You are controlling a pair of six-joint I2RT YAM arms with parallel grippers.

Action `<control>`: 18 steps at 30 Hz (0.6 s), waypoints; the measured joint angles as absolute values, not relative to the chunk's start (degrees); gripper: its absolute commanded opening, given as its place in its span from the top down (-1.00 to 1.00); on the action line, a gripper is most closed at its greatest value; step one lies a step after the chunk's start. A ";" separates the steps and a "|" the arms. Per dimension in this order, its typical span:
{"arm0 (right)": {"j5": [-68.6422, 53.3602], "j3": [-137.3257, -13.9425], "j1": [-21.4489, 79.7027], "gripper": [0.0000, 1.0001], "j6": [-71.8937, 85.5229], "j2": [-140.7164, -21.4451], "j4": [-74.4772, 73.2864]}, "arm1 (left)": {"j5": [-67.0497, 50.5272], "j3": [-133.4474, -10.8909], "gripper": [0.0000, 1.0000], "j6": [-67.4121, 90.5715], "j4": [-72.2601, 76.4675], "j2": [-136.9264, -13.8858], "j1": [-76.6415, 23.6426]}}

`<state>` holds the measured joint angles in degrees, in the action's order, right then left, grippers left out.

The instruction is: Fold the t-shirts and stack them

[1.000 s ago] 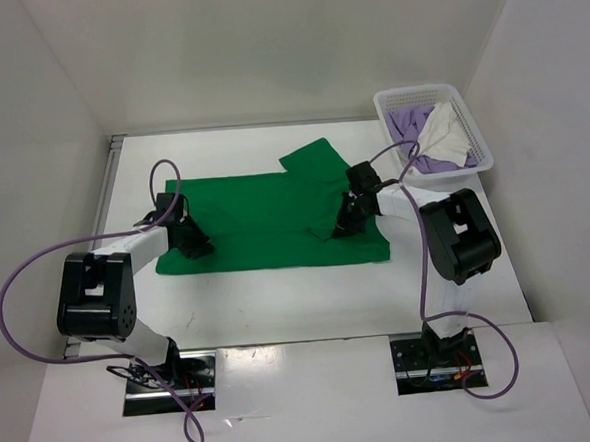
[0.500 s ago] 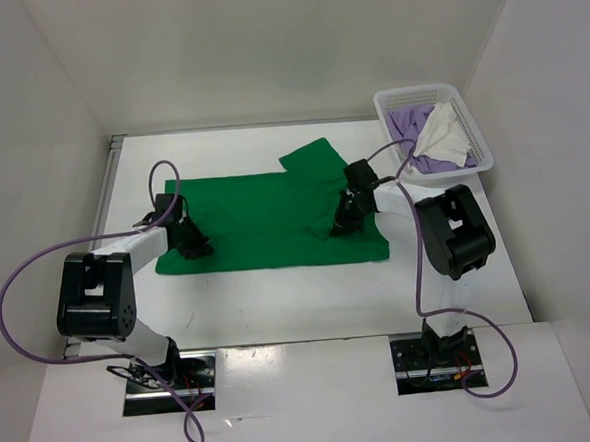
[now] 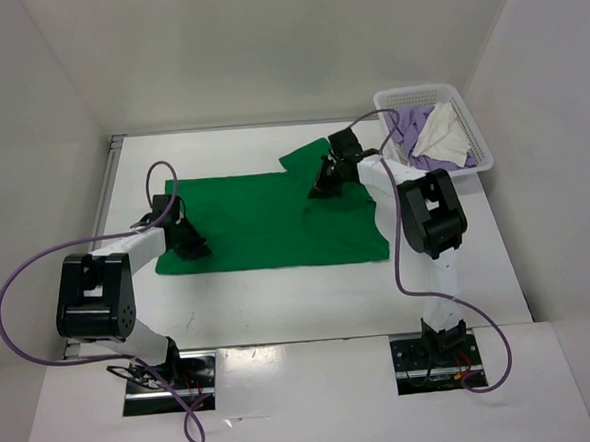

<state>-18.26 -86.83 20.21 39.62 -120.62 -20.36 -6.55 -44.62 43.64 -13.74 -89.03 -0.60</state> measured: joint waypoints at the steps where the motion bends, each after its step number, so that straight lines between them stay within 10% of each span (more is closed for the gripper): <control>1: -18.31 -88.75 20.25 1.00 39.62 -121.23 -20.51 | -6.39 -44.64 0.65 43.53 -13.87 -88.92 -0.60; 18: -17.06 -65.12 30.11 1.00 40.38 -107.02 -20.14 | -3.14 -49.78 0.70 42.22 -15.86 -89.10 -12.43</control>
